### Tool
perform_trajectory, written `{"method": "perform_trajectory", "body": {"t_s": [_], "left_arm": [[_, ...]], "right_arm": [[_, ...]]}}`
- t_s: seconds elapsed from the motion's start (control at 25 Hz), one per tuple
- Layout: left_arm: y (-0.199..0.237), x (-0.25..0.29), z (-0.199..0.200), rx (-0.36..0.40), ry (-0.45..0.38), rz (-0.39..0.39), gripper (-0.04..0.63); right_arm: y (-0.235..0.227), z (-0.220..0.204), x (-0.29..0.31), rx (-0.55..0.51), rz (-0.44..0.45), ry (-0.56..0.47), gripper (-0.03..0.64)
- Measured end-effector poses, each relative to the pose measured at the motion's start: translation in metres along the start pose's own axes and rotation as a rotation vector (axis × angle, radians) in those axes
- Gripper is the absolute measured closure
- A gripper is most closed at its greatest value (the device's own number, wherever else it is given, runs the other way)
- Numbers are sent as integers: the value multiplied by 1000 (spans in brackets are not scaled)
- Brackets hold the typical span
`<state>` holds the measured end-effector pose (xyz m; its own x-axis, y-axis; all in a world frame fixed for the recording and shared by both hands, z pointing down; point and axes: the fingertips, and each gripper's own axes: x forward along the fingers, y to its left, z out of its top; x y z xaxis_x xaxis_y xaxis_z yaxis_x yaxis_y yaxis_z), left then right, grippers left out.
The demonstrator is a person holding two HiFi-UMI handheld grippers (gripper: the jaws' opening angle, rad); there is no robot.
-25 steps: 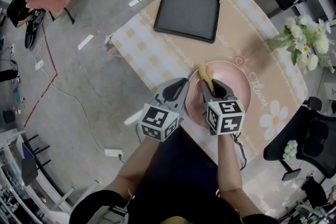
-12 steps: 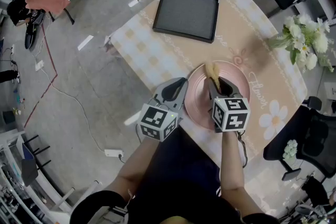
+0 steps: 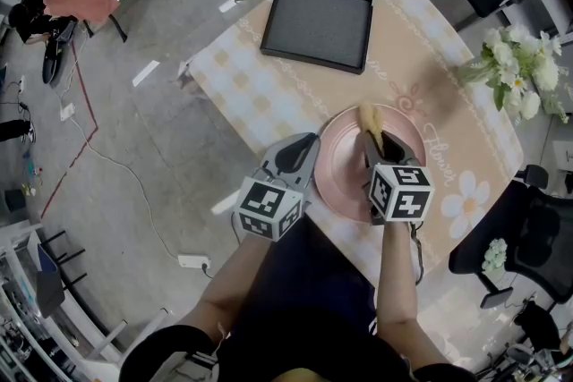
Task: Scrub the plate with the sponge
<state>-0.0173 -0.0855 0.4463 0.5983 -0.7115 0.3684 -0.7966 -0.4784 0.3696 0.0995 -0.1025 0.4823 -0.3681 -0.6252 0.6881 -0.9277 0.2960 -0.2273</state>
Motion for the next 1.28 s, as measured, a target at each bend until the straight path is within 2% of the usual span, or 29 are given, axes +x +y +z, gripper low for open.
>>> {"method": "perform_trajectory", "body": {"t_s": [1.28], "left_arm": [[-6,1,-3,-13,-7,1,571]], "right_arm": [[-57,-4,-22,46,-139,-6,534]]}}
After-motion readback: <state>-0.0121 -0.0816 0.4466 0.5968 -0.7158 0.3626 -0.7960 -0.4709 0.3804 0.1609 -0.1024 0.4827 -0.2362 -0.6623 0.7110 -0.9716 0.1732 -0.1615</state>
